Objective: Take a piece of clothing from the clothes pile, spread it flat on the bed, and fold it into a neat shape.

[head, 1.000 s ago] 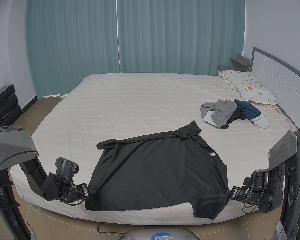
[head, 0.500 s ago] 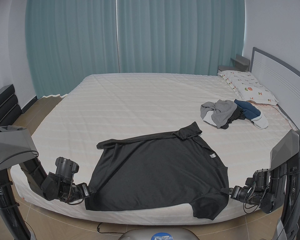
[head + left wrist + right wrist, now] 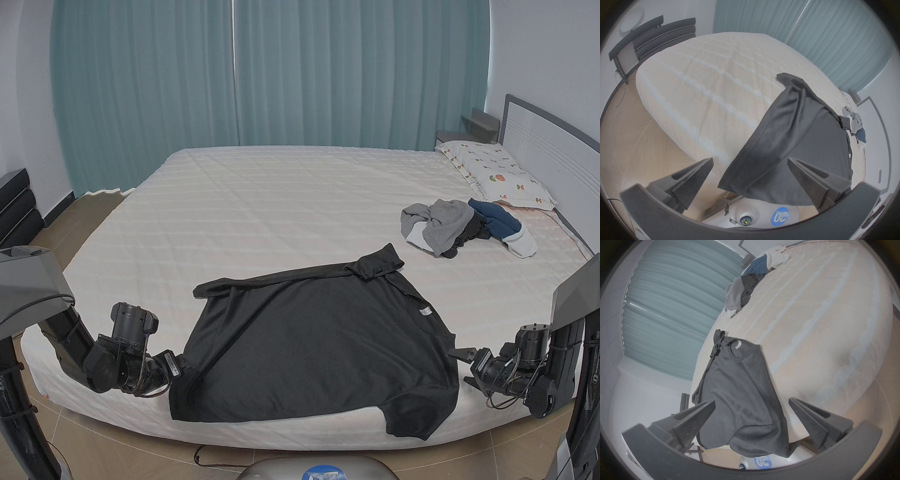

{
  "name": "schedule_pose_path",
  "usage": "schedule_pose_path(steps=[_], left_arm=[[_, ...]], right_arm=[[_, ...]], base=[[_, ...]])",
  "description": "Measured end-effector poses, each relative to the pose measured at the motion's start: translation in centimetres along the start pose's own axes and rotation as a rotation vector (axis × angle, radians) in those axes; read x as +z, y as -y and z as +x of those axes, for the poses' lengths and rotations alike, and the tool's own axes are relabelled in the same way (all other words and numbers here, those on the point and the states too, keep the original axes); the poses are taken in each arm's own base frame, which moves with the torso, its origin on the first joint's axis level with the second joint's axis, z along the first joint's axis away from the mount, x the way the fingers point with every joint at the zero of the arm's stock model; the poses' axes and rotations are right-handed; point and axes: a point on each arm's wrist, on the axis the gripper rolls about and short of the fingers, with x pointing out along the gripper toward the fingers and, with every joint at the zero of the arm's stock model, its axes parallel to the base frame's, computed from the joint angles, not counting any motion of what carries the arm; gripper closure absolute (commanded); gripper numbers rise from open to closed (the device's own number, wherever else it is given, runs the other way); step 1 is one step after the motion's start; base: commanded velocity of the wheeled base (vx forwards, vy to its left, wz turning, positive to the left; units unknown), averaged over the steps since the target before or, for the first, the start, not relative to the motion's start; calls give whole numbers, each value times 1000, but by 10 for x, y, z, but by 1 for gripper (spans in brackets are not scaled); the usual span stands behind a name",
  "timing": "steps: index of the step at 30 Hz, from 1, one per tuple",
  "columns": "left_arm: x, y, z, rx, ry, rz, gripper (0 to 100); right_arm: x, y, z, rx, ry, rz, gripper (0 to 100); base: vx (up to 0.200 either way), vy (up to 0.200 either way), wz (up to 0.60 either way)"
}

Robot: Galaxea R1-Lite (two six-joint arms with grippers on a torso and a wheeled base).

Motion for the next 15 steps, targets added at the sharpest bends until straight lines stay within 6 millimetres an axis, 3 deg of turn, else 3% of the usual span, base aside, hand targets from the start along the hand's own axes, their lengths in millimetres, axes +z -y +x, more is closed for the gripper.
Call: schedule_pose_path(steps=[12, 15], left_arm=[[9, 7, 2, -21, 26, -57, 0], [11, 9, 2, -24, 29, -70, 0]], right_arm=[[3, -2, 0, 13, 9, 81, 0], [6, -3, 1, 23, 21, 97, 0]], base=[[0, 0, 0], [0, 200, 0]])
